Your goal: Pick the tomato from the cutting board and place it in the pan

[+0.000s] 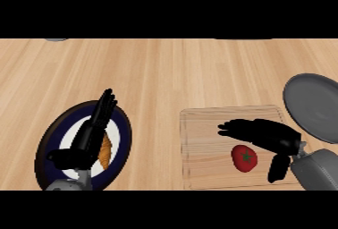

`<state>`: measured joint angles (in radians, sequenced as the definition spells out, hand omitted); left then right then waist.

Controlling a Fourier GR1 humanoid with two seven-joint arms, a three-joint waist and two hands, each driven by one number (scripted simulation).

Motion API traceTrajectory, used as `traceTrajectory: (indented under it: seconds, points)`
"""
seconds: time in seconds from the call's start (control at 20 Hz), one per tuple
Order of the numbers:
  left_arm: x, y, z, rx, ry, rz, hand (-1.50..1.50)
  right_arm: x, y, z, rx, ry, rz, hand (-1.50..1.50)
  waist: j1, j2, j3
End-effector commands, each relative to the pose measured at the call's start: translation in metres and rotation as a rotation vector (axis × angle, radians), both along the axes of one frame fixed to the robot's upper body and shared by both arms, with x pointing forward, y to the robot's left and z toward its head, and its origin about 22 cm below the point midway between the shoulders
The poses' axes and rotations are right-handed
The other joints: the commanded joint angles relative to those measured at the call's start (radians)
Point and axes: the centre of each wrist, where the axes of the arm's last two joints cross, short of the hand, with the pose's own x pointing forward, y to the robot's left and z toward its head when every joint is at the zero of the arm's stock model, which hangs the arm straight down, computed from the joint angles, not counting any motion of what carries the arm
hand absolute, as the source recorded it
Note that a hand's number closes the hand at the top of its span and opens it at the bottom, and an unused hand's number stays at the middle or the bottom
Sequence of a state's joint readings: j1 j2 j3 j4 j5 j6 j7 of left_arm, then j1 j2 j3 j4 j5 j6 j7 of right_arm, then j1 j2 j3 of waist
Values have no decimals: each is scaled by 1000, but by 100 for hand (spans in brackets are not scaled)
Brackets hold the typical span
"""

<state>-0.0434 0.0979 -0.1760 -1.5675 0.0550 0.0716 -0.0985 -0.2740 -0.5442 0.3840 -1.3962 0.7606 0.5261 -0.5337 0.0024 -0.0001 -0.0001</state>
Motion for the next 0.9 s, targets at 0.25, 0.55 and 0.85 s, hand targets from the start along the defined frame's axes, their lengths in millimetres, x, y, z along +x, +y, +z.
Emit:
traceTrajectory:
  seconds: [0.25,0.55,0.85]
  points:
    - [-5,-20,10,-16,-1,17,0,8,29,-28,-78,31,-16,-150,1,0,0]
    - [-8,1,-12,10,-10,-4,0,13,34,-49,-170,-18,152,150,8,2,0]
    - [3,-3,-4,4,-5,-7,0,3,43,-65,-135,-92,143,150,0,1,0]
